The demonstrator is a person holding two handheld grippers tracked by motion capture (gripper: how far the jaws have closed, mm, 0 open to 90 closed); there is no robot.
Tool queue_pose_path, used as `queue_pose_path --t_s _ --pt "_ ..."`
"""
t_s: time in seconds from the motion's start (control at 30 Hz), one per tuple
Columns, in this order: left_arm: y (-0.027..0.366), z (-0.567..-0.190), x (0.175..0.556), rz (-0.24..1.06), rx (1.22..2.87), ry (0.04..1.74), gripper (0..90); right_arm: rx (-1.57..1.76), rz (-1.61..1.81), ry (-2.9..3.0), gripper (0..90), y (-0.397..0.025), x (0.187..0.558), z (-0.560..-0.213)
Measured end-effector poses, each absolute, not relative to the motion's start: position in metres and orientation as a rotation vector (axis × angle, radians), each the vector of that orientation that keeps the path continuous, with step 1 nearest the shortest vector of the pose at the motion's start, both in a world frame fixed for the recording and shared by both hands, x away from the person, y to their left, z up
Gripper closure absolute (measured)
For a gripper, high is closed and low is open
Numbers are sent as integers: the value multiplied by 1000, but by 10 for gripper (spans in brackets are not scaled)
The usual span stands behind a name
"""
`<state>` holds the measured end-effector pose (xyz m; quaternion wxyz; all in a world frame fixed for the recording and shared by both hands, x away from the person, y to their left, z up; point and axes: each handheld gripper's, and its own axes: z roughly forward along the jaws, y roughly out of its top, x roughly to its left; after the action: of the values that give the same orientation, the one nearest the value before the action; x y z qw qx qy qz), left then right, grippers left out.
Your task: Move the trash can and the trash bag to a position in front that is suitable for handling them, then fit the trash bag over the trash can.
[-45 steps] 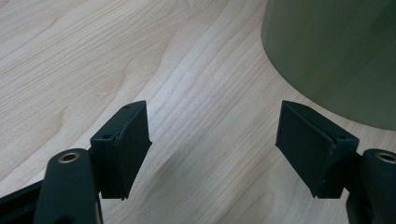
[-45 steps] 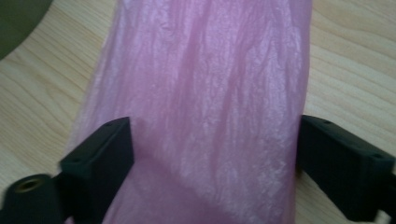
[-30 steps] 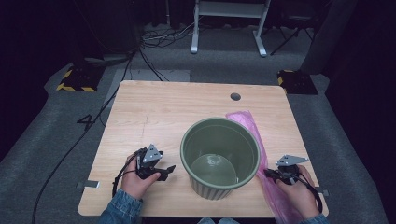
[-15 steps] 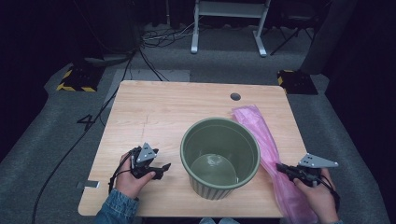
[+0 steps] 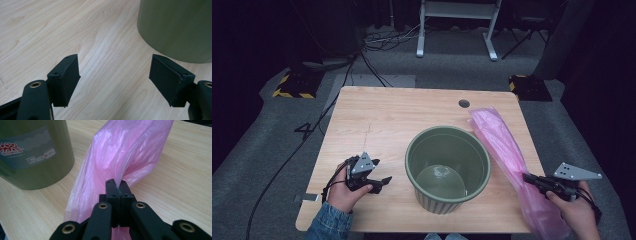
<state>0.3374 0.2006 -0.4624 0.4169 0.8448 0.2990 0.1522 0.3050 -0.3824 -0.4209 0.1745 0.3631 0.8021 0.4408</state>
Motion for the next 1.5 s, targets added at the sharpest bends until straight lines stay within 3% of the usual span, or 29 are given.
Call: queue_pose_path --t_s 0.83,1.5 --pt "211 -416 343 419 2042 730 243 856 1328 2275 900 -394 303 -356" --pt "198 -385 351 463 2022 624 240 700 1443 2301 900 -384 262 -310"
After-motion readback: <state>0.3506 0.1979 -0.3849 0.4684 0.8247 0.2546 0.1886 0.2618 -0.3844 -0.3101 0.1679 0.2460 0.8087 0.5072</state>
